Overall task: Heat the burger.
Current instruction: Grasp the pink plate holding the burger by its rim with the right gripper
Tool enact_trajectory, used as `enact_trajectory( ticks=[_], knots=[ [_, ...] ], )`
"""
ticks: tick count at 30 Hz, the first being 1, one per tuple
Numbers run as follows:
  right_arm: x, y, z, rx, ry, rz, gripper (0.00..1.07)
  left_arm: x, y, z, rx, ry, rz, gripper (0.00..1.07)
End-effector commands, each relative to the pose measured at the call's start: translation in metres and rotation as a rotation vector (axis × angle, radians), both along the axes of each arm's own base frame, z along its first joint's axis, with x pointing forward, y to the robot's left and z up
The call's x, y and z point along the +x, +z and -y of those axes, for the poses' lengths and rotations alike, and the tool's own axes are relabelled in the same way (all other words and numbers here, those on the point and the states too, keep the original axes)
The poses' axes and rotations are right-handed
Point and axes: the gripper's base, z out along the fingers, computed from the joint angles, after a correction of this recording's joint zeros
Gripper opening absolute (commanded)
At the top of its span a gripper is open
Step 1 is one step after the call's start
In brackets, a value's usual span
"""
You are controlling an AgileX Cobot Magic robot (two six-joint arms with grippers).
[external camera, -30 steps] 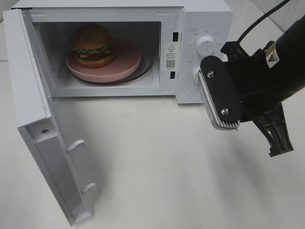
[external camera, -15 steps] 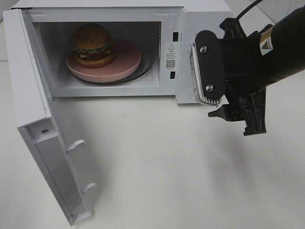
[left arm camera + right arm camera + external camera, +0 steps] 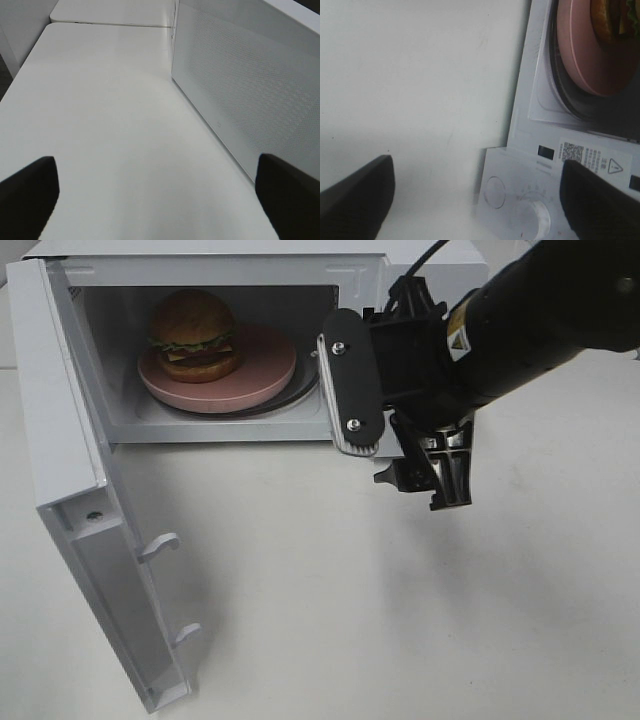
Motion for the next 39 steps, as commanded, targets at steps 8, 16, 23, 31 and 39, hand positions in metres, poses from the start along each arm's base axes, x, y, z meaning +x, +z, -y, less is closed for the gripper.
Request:
enact_trajectory(
  ticks=[8, 16, 23, 31, 39],
  knots=[
    [0.027, -0.007, -0.034, -0.006, 0.015, 0.002, 0.85, 0.000, -0.001, 0.000, -0.007, 0.003, 0.006, 1.00],
    [0.056, -0.015, -0.058, 0.002, 0.014, 0.012, 0.84, 0.000, -0.001, 0.000, -0.007, 0.003, 0.006, 1.00],
    [0.071, -0.024, -0.071, 0.002, 0.015, 0.014, 0.83, 0.000, -0.001, 0.000, -0.007, 0.003, 0.006, 1.00],
    [0.088, -0.036, -0.085, 0.004, 0.014, 0.017, 0.83, 0.000, -0.001, 0.000, -0.007, 0.003, 0.006, 1.00],
    [0.103, -0.048, -0.095, 0.017, -0.018, 0.004, 0.83, 0.000, -0.001, 0.000, -0.007, 0.003, 0.006, 1.00]
  ],
)
